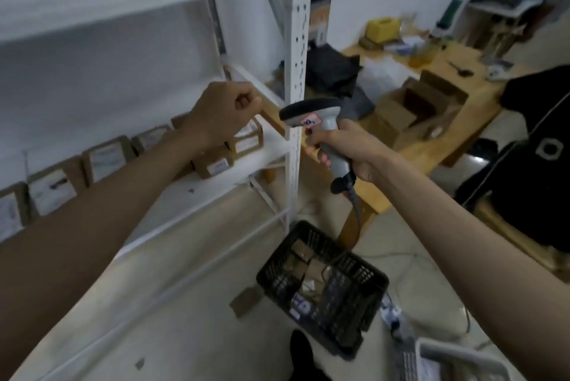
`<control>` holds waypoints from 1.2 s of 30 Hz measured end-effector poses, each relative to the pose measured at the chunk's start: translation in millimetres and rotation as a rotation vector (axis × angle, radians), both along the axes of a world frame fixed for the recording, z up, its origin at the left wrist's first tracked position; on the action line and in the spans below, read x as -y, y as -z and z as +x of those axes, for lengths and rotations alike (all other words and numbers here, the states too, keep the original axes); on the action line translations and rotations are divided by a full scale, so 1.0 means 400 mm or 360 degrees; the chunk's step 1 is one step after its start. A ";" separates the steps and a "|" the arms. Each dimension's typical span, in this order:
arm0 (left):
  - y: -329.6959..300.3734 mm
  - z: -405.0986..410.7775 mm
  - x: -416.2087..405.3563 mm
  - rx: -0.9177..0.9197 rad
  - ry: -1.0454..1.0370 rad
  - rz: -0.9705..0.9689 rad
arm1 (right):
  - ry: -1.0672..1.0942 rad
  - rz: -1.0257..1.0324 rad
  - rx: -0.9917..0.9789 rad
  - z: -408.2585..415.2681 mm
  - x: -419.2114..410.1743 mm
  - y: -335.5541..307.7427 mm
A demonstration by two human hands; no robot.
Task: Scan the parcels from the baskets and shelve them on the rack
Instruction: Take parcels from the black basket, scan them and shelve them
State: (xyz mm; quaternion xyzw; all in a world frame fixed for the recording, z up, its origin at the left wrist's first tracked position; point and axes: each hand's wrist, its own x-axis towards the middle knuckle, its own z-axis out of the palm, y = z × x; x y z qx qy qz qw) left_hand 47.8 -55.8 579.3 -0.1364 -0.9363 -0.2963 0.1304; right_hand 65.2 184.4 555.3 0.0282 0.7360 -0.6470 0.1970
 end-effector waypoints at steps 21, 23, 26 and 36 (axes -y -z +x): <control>0.986 -0.033 -0.190 0.1409 0.0156 0.0014 | 0.0082 0.0434 0.1041 0.037 -0.196 0.992; 1.048 -0.035 -0.195 0.1496 0.0137 0.0021 | 0.0125 0.0426 0.1080 0.041 -0.198 1.056; 1.164 -0.031 -0.198 0.1584 0.0104 0.0041 | 0.0142 0.0375 0.1186 0.044 -0.189 1.160; 1.698 -0.041 -0.199 0.1847 0.0030 -0.0004 | 0.0361 0.0089 0.1422 0.021 -0.099 1.597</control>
